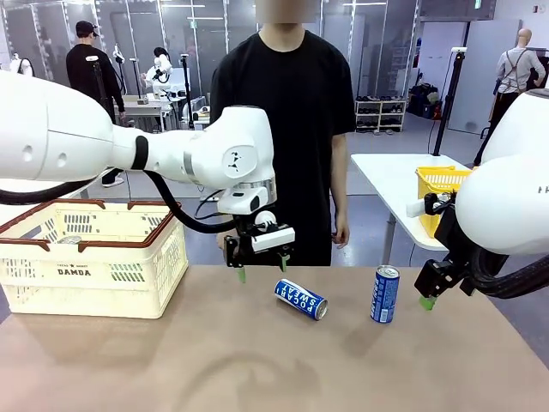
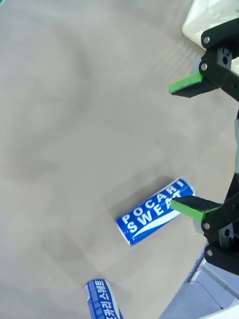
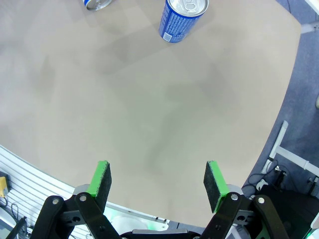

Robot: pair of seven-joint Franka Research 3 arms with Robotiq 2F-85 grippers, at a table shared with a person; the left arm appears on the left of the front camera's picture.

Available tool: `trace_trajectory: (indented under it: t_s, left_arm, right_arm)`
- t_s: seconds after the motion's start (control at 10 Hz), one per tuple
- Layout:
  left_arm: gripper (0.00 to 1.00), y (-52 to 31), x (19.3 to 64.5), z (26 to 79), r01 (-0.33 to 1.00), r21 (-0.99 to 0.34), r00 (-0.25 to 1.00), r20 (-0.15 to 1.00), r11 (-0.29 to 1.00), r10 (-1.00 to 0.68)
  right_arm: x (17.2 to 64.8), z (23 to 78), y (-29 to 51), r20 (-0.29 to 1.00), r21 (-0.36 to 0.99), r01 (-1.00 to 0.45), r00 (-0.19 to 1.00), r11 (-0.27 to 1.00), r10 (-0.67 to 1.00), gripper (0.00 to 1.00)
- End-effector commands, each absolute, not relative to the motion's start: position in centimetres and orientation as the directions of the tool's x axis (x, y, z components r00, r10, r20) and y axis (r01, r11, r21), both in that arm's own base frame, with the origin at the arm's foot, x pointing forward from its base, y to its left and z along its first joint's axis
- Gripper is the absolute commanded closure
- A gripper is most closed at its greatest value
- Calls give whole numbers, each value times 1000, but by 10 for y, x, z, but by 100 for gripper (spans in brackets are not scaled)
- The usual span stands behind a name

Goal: Place the drinks into the Shopping basket.
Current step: Pick up one drink and place it into the Shopping basket.

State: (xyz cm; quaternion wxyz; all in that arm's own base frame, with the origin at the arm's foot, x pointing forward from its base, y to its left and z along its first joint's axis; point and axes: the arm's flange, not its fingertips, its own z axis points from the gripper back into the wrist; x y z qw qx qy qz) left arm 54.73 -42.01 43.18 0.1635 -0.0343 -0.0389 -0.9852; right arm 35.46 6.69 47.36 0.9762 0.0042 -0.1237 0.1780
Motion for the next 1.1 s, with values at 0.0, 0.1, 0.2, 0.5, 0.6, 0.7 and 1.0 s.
trace_trajectory:
  t_s: [0.0,0.1,0.2,0.5,0.6,0.7,1.0]
  left_arm:
    - [0,-447,555,420,384,134,-923,62,-913,-379]
    - [0,-457,559,413,401,160,-916,71,-902,-395]
    - [0,-466,563,406,431,183,-902,70,-883,-426]
    - [0,-486,575,382,545,183,-834,23,-818,-551]
    - [0,-491,578,379,584,190,-804,5,-789,-594]
    - [0,-494,580,376,610,181,-786,13,-771,-618]
    - [0,-500,588,366,666,171,-742,42,-727,-669]
  right_arm:
    - [355,473,66,241,-31,-355,905,935,351,7]
    - [355,473,66,241,-31,-355,905,935,351,7]
    - [355,473,66,241,-31,-355,905,935,351,7]
    - [355,473,66,241,-31,-355,905,935,351,7]
    - [355,473,66,241,-31,-355,905,935,351,7]
    - [355,473,66,241,-31,-355,905,935,351,7]
    - [355,473,66,241,-31,-355,905,935,351,7]
